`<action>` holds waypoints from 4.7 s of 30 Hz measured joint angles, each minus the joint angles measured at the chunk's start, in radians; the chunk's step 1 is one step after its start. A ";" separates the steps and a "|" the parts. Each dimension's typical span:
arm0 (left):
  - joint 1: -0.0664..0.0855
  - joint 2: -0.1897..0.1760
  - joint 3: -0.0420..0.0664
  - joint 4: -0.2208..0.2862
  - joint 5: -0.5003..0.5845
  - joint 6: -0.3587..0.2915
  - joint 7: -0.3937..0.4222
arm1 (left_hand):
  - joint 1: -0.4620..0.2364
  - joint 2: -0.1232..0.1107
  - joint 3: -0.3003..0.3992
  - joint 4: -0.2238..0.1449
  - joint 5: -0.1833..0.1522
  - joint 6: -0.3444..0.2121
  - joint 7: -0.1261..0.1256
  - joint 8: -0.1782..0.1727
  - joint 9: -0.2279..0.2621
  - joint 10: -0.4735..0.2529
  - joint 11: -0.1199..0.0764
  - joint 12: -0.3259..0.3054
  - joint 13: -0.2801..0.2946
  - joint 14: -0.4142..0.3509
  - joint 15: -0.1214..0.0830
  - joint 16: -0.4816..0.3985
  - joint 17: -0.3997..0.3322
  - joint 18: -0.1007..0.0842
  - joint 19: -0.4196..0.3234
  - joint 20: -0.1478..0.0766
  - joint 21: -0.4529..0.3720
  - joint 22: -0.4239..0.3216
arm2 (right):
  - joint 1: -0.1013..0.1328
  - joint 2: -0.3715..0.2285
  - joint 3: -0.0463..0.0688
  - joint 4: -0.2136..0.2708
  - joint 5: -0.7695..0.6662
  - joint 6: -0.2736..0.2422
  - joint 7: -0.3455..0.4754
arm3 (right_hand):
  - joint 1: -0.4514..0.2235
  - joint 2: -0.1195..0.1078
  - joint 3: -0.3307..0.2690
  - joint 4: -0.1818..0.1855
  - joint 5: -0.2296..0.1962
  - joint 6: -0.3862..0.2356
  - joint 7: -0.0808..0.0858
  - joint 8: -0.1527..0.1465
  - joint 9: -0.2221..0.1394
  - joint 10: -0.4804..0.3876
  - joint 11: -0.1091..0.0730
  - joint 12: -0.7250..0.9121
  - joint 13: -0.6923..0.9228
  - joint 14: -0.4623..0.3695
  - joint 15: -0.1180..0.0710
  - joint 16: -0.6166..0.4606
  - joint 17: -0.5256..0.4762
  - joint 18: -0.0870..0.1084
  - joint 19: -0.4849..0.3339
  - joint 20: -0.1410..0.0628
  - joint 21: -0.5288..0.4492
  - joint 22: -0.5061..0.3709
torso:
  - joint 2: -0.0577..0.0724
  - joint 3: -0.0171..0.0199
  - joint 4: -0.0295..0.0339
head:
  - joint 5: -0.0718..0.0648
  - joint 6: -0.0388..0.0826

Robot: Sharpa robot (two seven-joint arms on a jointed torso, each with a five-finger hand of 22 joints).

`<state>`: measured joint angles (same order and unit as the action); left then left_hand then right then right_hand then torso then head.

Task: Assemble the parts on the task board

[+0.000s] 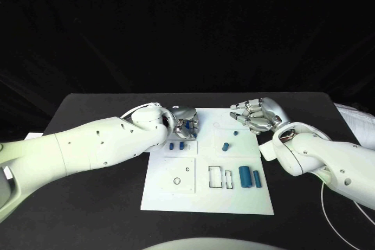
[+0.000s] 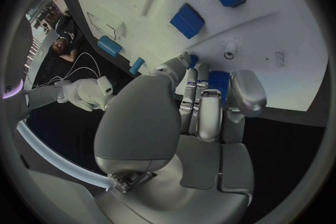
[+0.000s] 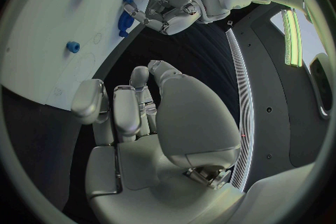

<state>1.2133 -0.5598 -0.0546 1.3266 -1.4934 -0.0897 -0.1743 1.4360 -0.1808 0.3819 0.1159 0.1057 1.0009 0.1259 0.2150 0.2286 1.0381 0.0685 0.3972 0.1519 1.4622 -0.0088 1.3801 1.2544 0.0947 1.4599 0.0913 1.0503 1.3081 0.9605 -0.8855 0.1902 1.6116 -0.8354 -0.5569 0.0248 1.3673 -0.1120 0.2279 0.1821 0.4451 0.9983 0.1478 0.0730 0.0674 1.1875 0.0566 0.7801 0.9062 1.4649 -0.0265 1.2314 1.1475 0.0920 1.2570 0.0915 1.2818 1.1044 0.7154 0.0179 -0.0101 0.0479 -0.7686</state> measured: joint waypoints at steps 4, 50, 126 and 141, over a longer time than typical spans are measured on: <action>-0.001 0.002 0.000 -0.001 0.000 0.006 0.000 | -0.001 0.001 0.010 -0.003 0.000 0.009 -0.001 -0.001 -0.004 0.008 -0.005 -0.006 -0.004 0.000 0.000 0.002 0.004 -0.001 0.000 0.000 0.019 0.000 | 0.000 0.000 0.000 0.001 0.000 0.000 0.000 | 0.000 0.000 0.000 0.000 0.000 0.000 0.000 0.000 0.000 0.000 0.000 0.000 0.000 0.000 0.000 0.000 0.000 0.000 0.000 0.000 0.000 0.000 | 0.000 -0.0002 0.0005 | -0.001 0.000; -0.001 -0.102 0.041 0.093 0.096 -0.042 -0.005 | 0.012 0.021 0.133 -0.093 0.004 0.094 0.009 -0.051 -0.041 0.129 -0.008 -0.103 -0.015 0.003 -0.003 0.015 0.001 -0.011 0.007 -0.007 0.147 0.000 | 0.000 0.002 0.000 0.002 0.001 0.000 0.000 | 0.000 0.000 0.000 0.000 0.000 0.000 0.000 0.000 0.000 0.000 0.000 0.000 0.000 0.000 0.000 0.000 0.001 0.000 0.000 0.000 0.000 0.000 | -0.003 -0.0009 0.0028 | 0.010 0.011; -0.023 -0.119 0.036 0.053 0.139 0.028 -0.060 | -0.050 -0.022 0.136 -0.090 0.004 -0.033 0.025 -0.148 -0.098 0.108 0.012 -0.215 -0.032 0.003 -0.003 0.005 -0.034 -0.010 0.007 -0.007 0.111 -0.001 | -0.004 0.006 0.000 -0.001 0.007 0.005 0.006 | 0.000 0.000 0.003 -0.003 0.004 0.000 0.000 0.000 0.000 0.000 0.000 0.000 0.000 0.000 0.000 0.000 0.002 0.000 0.000 0.000 0.000 0.000 | -0.004 0.0003 0.0038 | 0.015 0.006; -0.021 -0.169 0.037 0.065 0.160 0.023 -0.060 | -0.054 -0.026 0.136 -0.090 0.004 -0.037 0.029 -0.148 -0.104 0.084 0.022 -0.241 -0.048 0.001 0.006 -0.035 -0.096 -0.010 0.005 0.002 0.004 -0.001 | -0.002 -0.013 0.000 -0.026 -0.013 0.033 -0.005 | 0.035 -0.019 0.082 -0.040 -0.049 -0.002 -0.005 0.008 0.003 -0.099 0.009 -0.331 -0.287 -0.013 0.012 -0.119 -0.111 0.016 -0.036 0.000 -0.047 -0.051 | -0.005 -0.0002 0.0035 | 0.009 0.008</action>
<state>1.1920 -0.7288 -0.0175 1.3920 -1.3330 -0.0671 -0.2347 1.3825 -0.2068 0.5178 0.0258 0.1094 0.9641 0.1547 0.0675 0.1251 1.1218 0.0910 0.1558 0.1038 1.4635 -0.0030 1.3454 1.1586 0.0851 1.4648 0.0935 1.0541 1.3073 0.9581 -0.8983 0.1903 1.5857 -0.8488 -0.5238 0.0197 1.4028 -0.1307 0.3099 0.1417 0.3958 0.9962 0.1424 0.0808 0.0707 1.0884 0.0655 0.4495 0.6196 1.4516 -0.0147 1.1127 1.0370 0.1079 1.2210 0.0915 1.2347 1.0531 0.7102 0.0177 -0.0066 0.0573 -0.7606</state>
